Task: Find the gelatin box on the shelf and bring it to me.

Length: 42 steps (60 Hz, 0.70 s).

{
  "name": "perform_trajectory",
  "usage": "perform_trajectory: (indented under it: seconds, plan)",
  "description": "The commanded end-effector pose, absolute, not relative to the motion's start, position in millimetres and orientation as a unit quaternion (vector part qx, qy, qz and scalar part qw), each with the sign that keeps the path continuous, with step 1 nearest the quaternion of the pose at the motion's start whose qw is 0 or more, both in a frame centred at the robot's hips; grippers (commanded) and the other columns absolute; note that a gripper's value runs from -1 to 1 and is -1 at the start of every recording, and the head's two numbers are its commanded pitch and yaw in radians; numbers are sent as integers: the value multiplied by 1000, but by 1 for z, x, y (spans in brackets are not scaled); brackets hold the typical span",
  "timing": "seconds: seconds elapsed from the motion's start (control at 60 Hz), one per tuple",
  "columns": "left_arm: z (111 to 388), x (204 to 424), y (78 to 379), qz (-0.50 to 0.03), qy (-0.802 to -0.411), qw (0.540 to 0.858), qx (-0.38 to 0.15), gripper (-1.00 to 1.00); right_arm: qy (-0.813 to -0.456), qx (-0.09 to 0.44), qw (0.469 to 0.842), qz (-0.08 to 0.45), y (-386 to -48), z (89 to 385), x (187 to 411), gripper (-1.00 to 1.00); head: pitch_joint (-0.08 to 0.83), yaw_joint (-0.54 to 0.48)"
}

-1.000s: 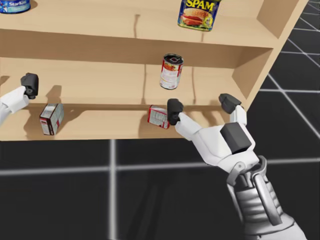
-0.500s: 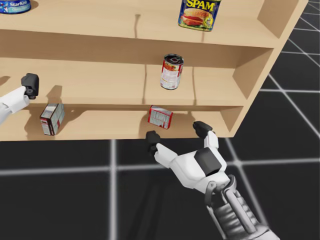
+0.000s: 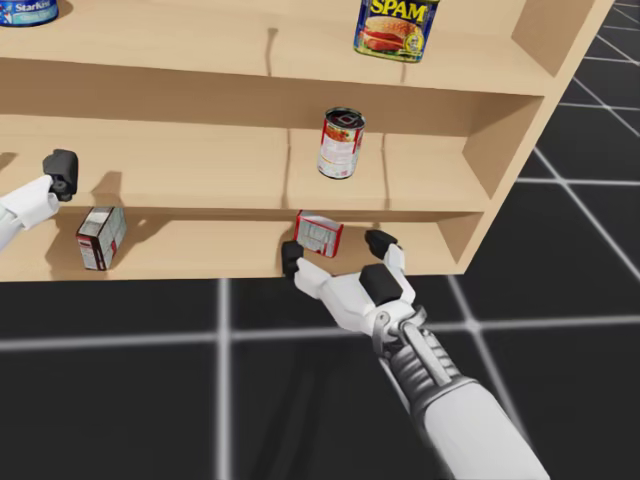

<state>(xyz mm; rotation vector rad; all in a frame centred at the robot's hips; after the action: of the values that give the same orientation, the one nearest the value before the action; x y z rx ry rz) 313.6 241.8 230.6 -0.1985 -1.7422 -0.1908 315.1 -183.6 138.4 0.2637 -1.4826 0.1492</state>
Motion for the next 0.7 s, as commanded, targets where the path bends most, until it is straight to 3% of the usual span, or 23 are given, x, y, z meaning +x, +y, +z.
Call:
perform_trajectory:
  seconds: [0.017, 0.383, 0.55, 0.583, 0.6, 0.617, 0.633, 0.7]
  plan:
    - [230, 313, 241, -84, -762, 636, -87, -1000, -666, 134, 732, 54, -162, 129, 336, -1000, 614, -203]
    - [229, 314, 241, -83, -761, 638, -87, -1000, -647, 129, 749, 61, -147, 113, 367, -1000, 621, -201]
    - [229, 314, 241, -83, -761, 638, -87, -1000, -645, 127, 749, 82, -143, 110, 369, -966, 624, -200]
    - [229, 314, 241, -83, -761, 638, -87, -1000, -643, 121, 752, 79, -143, 107, 368, -222, 625, -200]
    - [229, 314, 241, -83, -761, 638, -87, -1000, -642, 123, 753, 77, -142, 106, 368, -1, 625, -200]
    - [229, 314, 241, -83, -761, 638, -87, -1000, -640, 124, 754, 78, -142, 106, 368, 657, 625, -200]
    - [229, 314, 241, -83, -761, 638, -87, -1000, -638, 125, 756, 77, -142, 105, 367, 955, 625, -200]
    - [229, 314, 241, -82, -760, 639, -85, -1000, -636, 124, 759, 74, -143, 102, 367, 1000, 626, -200]
